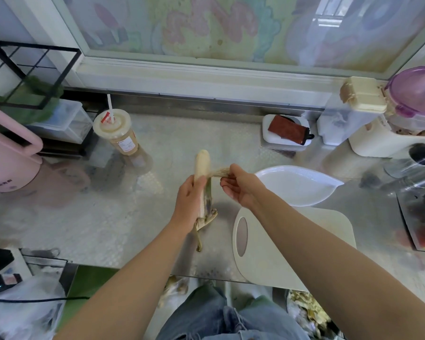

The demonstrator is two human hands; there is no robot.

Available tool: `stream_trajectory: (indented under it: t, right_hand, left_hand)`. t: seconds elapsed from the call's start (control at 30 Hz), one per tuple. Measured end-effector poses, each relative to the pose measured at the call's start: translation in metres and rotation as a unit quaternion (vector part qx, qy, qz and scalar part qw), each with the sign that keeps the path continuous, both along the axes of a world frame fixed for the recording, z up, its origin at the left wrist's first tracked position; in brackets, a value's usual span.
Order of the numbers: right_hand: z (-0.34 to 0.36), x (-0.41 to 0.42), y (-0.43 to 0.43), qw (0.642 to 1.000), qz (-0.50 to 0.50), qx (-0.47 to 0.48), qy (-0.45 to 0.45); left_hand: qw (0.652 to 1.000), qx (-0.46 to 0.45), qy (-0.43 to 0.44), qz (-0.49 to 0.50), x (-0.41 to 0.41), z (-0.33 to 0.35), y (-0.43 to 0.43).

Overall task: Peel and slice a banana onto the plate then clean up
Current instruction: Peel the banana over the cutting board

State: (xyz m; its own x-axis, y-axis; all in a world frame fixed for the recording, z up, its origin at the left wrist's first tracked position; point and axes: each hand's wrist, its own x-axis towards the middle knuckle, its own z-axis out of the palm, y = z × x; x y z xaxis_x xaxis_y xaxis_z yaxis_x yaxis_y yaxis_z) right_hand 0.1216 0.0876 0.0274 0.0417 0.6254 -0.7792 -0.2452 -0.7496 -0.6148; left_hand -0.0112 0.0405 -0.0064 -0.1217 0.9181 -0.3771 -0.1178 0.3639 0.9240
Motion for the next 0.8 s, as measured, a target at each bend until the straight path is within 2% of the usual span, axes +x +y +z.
stream_trajectory:
  t: [0.1,0.17,0.33,0.4,0.5,0.6,0.63,0.7,0.8]
  right_hand:
    - [-0.007,0.004,-0.009,0.999,-0.002,-0.021,-0.024]
    - [-0.010,0.010,-0.013,0.999,0.013,-0.023,-0.048]
    - [-0.013,0.023,-0.020,0.993,0.054,-0.006,-0.102]
    - [-0.012,0.028,-0.023,0.989,0.087,-0.009,-0.119]
    - [-0.013,0.034,-0.018,0.960,0.166,0.030,-0.221]
    - [-0.002,0.029,-0.005,0.917,0.204,0.131,-0.316]
    - [0.003,0.024,-0.001,0.911,0.211,0.175,-0.309]
    - [0.013,0.015,0.004,0.921,0.219,0.222,-0.233]
    - [0.018,0.008,0.010,0.955,0.191,0.205,-0.097]
  left_hand:
    - [0.978,-0.045,-0.110,0.170,-0.001,0.008,0.009]
    - [0.957,-0.055,-0.121,0.257,-0.008,0.009,0.016]
    - [0.907,-0.065,-0.140,0.392,-0.025,0.010,0.021]
    - [0.897,-0.066,-0.158,0.408,-0.028,0.009,0.021]
    - [0.932,-0.062,-0.171,0.313,-0.029,0.004,0.019]
    - [0.973,-0.045,-0.157,0.165,-0.022,0.003,0.015]
    - [0.981,-0.040,-0.150,0.120,-0.018,0.004,0.013]
    - [0.989,-0.033,-0.139,0.042,-0.010,0.009,0.008]
    - [0.992,-0.006,-0.117,-0.036,-0.002,0.016,0.002]
